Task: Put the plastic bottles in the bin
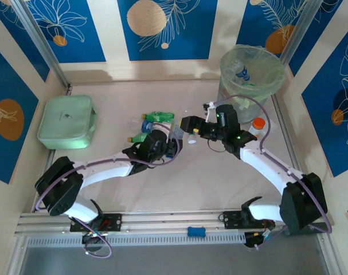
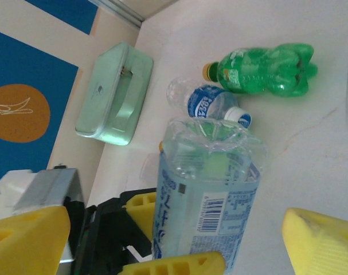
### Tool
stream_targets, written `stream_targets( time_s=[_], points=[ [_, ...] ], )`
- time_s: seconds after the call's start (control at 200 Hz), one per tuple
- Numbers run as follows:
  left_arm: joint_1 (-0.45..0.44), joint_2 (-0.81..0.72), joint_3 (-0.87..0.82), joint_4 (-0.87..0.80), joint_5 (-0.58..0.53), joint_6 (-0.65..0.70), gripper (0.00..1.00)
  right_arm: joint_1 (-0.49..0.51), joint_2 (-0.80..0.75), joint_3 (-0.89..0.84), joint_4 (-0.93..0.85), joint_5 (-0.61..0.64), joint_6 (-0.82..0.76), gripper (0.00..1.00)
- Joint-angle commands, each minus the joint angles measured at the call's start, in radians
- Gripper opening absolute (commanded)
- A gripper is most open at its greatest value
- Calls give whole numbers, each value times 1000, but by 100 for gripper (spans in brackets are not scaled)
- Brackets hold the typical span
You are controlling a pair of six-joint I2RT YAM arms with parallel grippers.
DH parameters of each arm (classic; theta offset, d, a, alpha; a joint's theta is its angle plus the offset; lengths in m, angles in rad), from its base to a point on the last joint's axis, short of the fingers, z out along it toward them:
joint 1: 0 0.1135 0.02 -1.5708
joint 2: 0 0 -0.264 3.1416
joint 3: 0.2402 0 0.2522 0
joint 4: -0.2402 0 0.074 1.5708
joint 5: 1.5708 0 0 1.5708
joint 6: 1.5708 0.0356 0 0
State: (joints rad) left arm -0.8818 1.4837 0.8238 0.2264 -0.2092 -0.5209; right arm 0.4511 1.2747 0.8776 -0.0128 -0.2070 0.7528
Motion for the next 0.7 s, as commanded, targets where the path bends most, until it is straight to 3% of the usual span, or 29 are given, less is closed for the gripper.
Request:
stream_targets(
  time_s=[0.0,0.415,0.695],
  points=[
    [-11,-41,-18,73,7,24,42,10,38,35,15,-20,28,94],
    [-29,-43,-29,129,29,36,42,37,148,67,51,-83,62,81],
    [-41,-51,-51,166,63,27,43,37,155,61,72,-98,68,61]
  ],
)
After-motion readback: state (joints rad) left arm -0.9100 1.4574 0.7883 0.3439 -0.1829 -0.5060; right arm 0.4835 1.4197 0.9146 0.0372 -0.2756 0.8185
